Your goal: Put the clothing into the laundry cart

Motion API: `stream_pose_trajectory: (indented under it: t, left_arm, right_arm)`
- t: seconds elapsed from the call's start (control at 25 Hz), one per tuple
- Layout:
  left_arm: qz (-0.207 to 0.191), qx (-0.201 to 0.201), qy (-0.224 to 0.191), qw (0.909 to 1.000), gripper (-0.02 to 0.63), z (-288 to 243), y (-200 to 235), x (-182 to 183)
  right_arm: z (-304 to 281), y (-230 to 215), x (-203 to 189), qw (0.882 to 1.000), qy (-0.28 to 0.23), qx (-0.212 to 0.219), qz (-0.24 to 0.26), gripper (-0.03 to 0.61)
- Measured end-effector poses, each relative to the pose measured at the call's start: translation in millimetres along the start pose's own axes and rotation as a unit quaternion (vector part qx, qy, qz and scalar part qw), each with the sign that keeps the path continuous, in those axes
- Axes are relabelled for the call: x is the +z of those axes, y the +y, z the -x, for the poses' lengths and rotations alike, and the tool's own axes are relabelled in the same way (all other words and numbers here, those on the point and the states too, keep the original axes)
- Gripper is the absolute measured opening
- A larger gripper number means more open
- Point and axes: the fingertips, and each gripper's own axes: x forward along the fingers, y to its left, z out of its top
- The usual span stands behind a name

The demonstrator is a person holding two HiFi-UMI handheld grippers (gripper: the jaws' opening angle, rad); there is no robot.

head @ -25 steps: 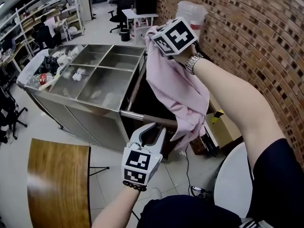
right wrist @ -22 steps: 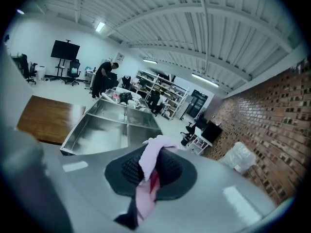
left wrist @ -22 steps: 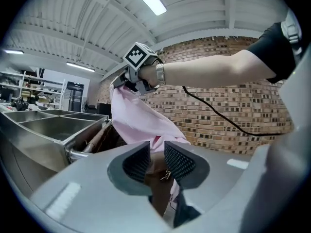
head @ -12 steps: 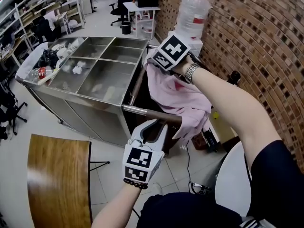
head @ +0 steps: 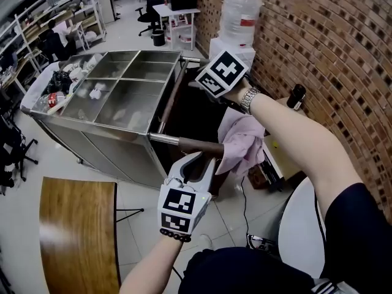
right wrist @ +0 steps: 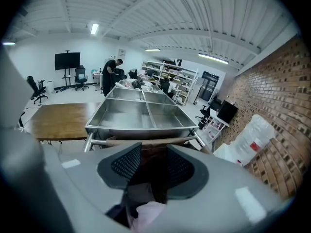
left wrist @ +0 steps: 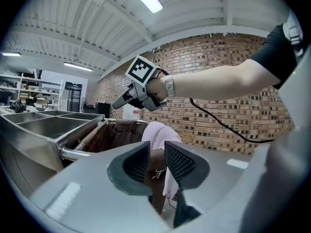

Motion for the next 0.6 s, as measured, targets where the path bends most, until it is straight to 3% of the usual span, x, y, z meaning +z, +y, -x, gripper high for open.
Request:
stream_pose_trajectory:
  t: [0.24,0.6]
  left_arm:
    - [-0.004,0.010,-0.003,0.9999,0.089,-3.3,-21.6,6.4]
    - [-0.002,0.030,0.003,0.9995,0.083,-10.8,-66.3,12.7]
  right_arm:
    - [44.0,27.4,-16.7,0.999,-0.038,0.016,0.017,0.135]
    - [121.1,60.0,-70.7,0.993,-0.117,0.031,-0.001,0.078]
